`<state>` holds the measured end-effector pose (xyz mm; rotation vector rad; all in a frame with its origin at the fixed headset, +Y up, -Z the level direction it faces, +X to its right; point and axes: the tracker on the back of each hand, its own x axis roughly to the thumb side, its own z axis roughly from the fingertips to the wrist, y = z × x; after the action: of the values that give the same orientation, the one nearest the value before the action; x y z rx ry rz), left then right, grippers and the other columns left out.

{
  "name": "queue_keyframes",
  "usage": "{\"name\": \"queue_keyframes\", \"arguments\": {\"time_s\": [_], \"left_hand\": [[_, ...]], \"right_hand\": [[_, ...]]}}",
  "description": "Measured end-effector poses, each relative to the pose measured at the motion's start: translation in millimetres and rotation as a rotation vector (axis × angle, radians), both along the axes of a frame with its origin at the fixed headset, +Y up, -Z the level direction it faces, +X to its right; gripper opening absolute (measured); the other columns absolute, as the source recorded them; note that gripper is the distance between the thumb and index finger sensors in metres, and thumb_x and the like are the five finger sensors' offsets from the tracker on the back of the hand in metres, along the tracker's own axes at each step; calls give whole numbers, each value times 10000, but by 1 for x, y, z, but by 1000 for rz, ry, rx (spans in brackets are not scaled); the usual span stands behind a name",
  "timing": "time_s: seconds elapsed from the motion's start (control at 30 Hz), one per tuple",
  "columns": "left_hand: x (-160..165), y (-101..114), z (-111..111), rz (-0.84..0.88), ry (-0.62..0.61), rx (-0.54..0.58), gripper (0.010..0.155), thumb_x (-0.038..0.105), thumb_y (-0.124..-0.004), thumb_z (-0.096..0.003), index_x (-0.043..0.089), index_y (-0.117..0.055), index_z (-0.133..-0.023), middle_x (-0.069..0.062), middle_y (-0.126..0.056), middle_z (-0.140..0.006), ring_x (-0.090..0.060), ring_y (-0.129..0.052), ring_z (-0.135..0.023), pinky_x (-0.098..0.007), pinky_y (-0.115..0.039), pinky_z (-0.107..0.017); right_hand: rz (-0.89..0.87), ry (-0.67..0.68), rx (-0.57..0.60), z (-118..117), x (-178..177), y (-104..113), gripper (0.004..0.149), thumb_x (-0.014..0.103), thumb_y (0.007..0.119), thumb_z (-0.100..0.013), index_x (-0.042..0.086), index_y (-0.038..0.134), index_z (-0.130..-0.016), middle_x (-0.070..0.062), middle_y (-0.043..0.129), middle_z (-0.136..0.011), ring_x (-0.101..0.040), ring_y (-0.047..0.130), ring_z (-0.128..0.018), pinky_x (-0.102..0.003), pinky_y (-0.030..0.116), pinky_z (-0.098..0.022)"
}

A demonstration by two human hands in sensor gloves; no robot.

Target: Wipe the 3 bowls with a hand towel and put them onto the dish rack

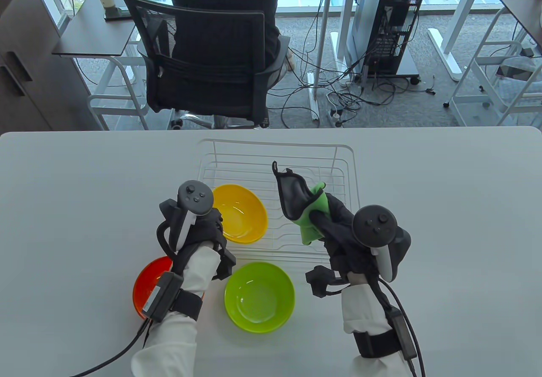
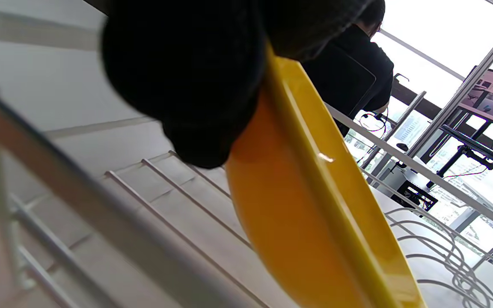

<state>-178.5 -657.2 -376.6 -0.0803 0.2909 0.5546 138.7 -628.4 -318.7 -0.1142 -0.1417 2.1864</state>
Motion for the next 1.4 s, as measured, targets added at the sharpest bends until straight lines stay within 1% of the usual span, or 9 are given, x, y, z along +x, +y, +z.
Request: {"name": "queue_keyframes", "arguments": {"time_s": [0.07, 0.3, 0.53, 0.6, 0.73, 1.0, 1.17, 1.3, 1.4], "left_hand": [[-2, -3, -3, 43, 9, -29, 557, 144, -787, -538, -87, -621, -1017, -409, -903, -797, -389, -1131, -328, -283, -996, -202], [-10, -15, -11, 109, 28, -99, 556, 118, -772, -541, -93, -606, -1028, -458, -880, -815, -434, -1128, -359, -322, -1001, -219], [-11, -32, -16, 163, 26, -164, 567, 101, -763, -541, -116, -601, -1040, -496, -860, -832, -464, -1123, -372, -377, -1002, -199], [-11, -37, -18, 173, 26, -179, 571, 100, -759, -543, -118, -596, -1045, -498, -857, -840, -464, -1123, -384, -379, -1002, -198], [-10, -44, -20, 256, 30, -228, 584, 97, -755, -548, -129, -581, -1057, -506, -845, -856, -470, -1121, -403, -383, -1001, -206], [-10, -52, -23, 232, 36, -253, 590, 99, -762, -551, -121, -586, -1070, -508, -849, -873, -474, -1118, -425, -373, -997, -209], [-9, -54, -24, 181, 42, -269, 596, 101, -765, -554, -129, -586, -1074, -519, -841, -880, -481, -1112, -449, -378, -990, -222], [-9, -56, -23, 156, 31, -278, 636, 104, -771, -555, -184, -547, -1076, -568, -795, -880, -500, -1090, -504, -386, -977, -257], [-7, -53, -21, 139, 15, -261, 673, 138, -768, -562, -193, -507, -1087, -610, -720, -909, -590, -1020, -631, -458, -946, -346]], "right_hand": [[-23, 15, -10, -1, 0, -1, 576, 385, 849, -434, 175, 762, -963, -178, 890, -822, -248, 1033, -436, -320, 896, -281], [-68, 31, -24, -1, -1, -2, 579, 389, 847, -435, 176, 759, -966, -176, 888, -825, -246, 1031, -440, -318, 895, -283], [-89, 46, -36, -1, -1, -2, 581, 389, 846, -435, 174, 757, -968, -179, 887, -826, -246, 1030, -442, -318, 895, -285], [-97, 48, -37, -2, -1, -2, 580, 389, 845, -436, 176, 756, -969, -177, 886, -828, -246, 1029, -444, -318, 895, -285], [-103, 48, -43, -2, 0, -3, 581, 389, 844, -437, 172, 756, -969, -180, 885, -828, -247, 1029, -443, -318, 894, -286], [-104, 91, -19, 1, -10, 4, 580, 388, 844, -437, 175, 755, -969, -178, 882, -831, -247, 1027, -449, -320, 894, -290], [-109, 100, -31, 0, -10, 1, 581, 388, 844, -437, 175, 755, -970, -179, 882, -832, -248, 1027, -450, -320, 894, -290], [-114, 88, -38, -2, -6, -3, 582, 386, 844, -437, 170, 755, -970, -182, 881, -830, -249, 1027, -449, -321, 894, -290], [-114, 80, -43, -3, -4, -5, 581, 383, 845, -436, 169, 756, -969, -185, 884, -828, -251, 1027, -449, -322, 894, -289]]}}
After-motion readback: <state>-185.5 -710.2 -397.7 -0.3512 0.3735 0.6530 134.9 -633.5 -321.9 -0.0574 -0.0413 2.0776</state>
